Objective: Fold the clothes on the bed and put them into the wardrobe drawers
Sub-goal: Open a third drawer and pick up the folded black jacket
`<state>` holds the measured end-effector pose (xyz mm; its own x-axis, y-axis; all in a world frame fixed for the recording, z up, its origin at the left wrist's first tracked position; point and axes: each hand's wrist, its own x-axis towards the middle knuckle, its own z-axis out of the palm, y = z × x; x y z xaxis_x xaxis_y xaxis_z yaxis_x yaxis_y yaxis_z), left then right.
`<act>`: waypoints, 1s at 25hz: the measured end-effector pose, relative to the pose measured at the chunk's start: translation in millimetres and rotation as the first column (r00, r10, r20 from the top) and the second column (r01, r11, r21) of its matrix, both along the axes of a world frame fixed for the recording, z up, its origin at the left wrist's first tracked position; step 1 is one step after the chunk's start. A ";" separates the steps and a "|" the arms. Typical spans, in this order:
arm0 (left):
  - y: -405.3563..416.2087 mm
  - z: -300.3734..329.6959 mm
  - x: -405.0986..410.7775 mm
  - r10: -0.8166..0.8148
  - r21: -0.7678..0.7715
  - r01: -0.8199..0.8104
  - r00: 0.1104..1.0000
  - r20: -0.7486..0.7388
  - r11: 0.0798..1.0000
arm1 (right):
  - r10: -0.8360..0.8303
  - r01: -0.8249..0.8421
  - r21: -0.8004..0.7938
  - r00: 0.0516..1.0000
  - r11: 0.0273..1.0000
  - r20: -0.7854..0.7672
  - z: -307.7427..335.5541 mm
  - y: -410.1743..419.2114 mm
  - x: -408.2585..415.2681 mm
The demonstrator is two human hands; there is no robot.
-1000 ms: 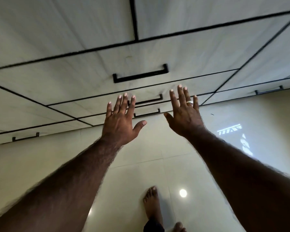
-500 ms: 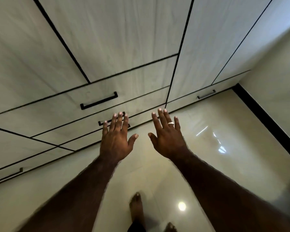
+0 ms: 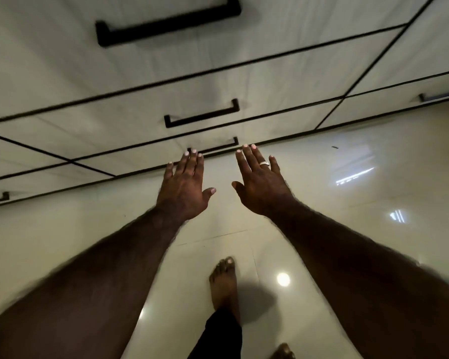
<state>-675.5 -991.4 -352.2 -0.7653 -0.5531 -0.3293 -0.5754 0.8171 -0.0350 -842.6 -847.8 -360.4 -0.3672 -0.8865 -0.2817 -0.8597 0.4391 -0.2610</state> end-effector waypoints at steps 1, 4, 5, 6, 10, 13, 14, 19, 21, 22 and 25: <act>-9.2 -12.8 -0.4 0.006 -0.004 -0.006 1.000 0.013 1.000 | 0.014 -0.014 0.020 1.000 1.000 0.004 -13.8 -10.7 -2.1; -38.7 -67.4 -8.7 0.046 0.047 -0.047 0.998 0.037 0.998 | 0.058 -0.060 0.082 0.998 0.995 0.026 -68.9 -51.5 -14.6; -44.3 -84.7 -11.0 0.063 0.082 -0.068 0.997 0.054 0.994 | 0.076 -0.079 0.103 0.997 0.991 0.035 -85.6 -63.0 -19.4; -51.1 -102.6 -12.3 0.090 0.117 -0.099 0.993 0.076 0.988 | 0.093 -0.098 0.134 0.995 0.986 0.043 -102.8 -76.8 -23.0; -50.6 -129.0 -8.2 0.135 0.131 -0.146 0.987 0.090 0.981 | 0.135 -0.133 0.192 0.991 0.972 0.004 -124.2 -90.0 -23.8; -42.2 -130.8 -6.5 0.137 0.039 -0.140 0.988 0.066 0.989 | 0.123 -0.117 0.158 0.992 0.981 -0.024 -124.4 -94.8 -21.1; -40.0 -129.1 -8.6 0.132 0.025 -0.134 0.989 0.067 0.991 | 0.127 -0.119 0.165 0.991 0.979 -0.034 -121.2 -95.9 -21.9; -33.1 -121.3 -8.1 0.125 0.038 -0.130 0.984 0.126 0.991 | 0.158 -0.143 0.258 0.987 0.956 -0.040 -112.0 -93.4 -14.8; -30.5 -118.3 -8.6 0.120 0.051 -0.128 0.984 0.133 0.990 | 0.154 -0.138 0.259 0.987 0.956 -0.043 -109.1 -92.1 -15.0; -29.8 -116.7 -9.6 0.113 0.057 -0.122 0.983 0.145 0.991 | 0.161 -0.141 0.264 0.986 0.954 -0.053 -107.8 -91.0 -15.7; -20.4 -113.4 0.5 0.095 0.080 -0.112 0.978 0.188 0.990 | 0.182 -0.156 0.287 0.981 0.945 -0.067 -103.1 -82.1 -6.4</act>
